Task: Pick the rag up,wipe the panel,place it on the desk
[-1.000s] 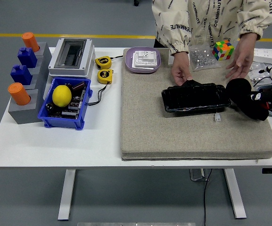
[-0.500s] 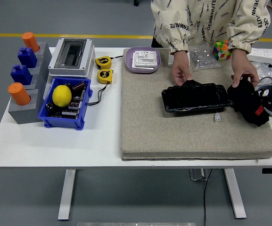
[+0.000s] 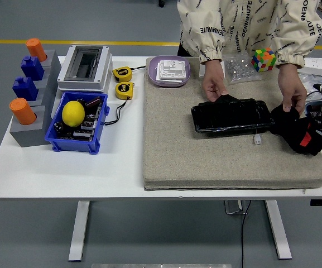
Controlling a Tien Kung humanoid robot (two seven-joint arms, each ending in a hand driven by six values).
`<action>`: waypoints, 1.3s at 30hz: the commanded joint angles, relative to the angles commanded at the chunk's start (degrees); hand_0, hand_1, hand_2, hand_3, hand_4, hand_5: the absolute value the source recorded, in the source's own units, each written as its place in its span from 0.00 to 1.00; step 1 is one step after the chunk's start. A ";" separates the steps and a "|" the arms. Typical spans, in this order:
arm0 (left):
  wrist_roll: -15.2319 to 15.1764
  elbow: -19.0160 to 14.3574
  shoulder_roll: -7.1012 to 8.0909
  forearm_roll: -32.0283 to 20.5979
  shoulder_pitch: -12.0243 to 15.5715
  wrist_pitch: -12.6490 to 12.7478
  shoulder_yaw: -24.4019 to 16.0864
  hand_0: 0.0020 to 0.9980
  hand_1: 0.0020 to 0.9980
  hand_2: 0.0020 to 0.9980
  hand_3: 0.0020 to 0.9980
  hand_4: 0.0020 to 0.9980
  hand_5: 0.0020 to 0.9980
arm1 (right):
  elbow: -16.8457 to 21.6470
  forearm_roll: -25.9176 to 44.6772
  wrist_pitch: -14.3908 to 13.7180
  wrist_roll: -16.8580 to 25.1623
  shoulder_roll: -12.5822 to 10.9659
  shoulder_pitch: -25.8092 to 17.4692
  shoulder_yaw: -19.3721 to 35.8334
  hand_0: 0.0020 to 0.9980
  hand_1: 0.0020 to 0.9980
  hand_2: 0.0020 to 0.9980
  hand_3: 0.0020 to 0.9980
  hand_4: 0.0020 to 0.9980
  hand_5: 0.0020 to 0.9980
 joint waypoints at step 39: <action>-0.04 0.00 -0.29 0.42 -0.16 0.03 -0.73 0.64 0.66 0.68 0.57 0.61 0.51 | -0.46 79.48 7.18 11.08 2.44 -9.46 14.53 0.71 0.69 0.74 0.68 1.00 0.48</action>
